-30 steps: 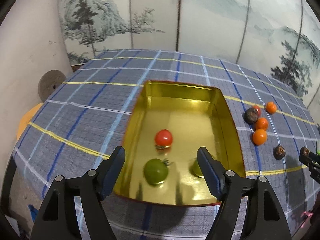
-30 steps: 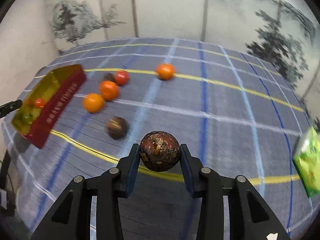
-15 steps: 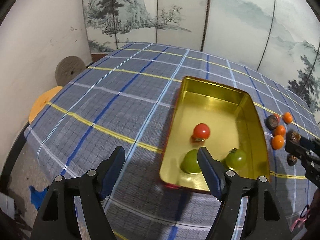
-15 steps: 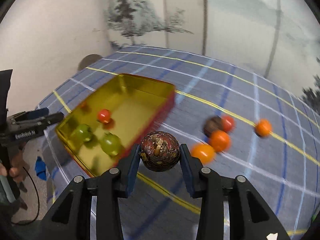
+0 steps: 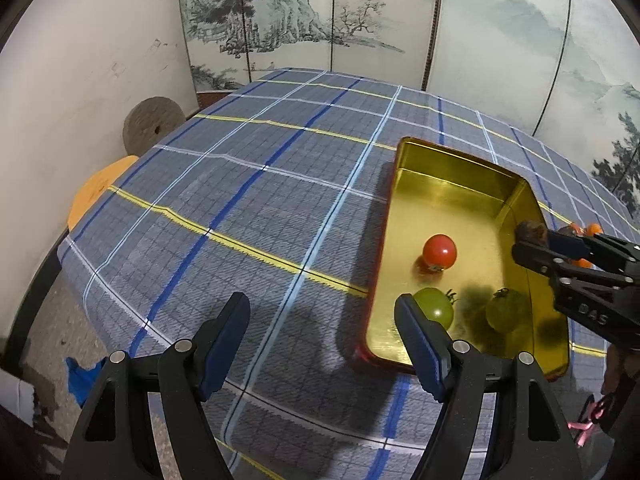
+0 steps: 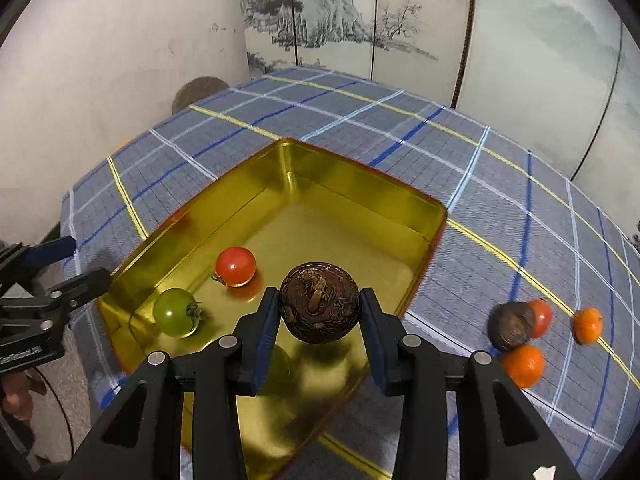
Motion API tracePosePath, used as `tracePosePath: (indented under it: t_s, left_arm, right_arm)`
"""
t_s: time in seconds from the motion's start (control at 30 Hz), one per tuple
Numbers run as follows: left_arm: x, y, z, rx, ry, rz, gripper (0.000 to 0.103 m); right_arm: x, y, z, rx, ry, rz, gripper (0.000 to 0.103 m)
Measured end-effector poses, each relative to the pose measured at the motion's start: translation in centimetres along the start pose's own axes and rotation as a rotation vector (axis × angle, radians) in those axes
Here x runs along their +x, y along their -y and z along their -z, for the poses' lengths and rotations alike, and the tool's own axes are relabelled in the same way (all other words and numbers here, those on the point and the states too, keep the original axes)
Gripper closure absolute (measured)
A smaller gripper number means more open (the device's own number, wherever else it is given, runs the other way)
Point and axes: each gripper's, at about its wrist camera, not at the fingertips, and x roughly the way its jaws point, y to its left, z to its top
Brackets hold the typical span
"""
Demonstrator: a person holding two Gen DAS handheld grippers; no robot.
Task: Organize fruits
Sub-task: 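Carry the patterned dark brown fruit over the tin and open the right gripper, then reach the right gripper to the second dark brown fruit and close on it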
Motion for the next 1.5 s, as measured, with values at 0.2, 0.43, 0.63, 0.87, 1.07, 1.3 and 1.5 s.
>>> tracePosePath:
  t_s: [0.2, 0.43, 0.63, 0.87, 1.07, 1.3, 1.5]
  left_arm:
    - [0.6, -0.9, -0.1, -0.028, -0.016, -0.002, 0.028]
    - [1.0, -1.4, -0.1, -0.042, -0.019, 0.008, 0.028]
    - [0.9, -1.4, -0.2, -0.045, -0.018, 0.016, 0.028]
    - [0.8, -1.4, -0.2, -0.046, -0.016, 0.021, 0.028]
    - [-0.1, -0.5, -0.3, -0.032, -0.004, 0.036, 0.028]
    - [-1.0, 1.8, -0.5, 0.008, 0.014, 0.072, 0.028]
    - [-1.7, 4.9, 0.0, 0.074, 0.01, 0.115, 0.028]
  right_arm:
    - [2.2, -0.6, -0.4, -0.026, -0.046, 0.002, 0.066]
    - [3.8, -1.3, -0.3, -0.053, -0.083, 0.005, 0.066]
    - [4.3, -1.9, -0.4, -0.065, -0.092, 0.007, 0.065]
    - [4.3, -2.1, -0.3, -0.057, -0.088, 0.0, 0.062]
    - [1.8, -1.6, -0.3, -0.026, -0.036, -0.014, 0.057]
    - [-3.4, 1.2, 2.2, 0.046, 0.042, 0.003, 0.054]
    - [-6.6, 6.2, 6.3, 0.136, 0.042, 0.099, 0.053]
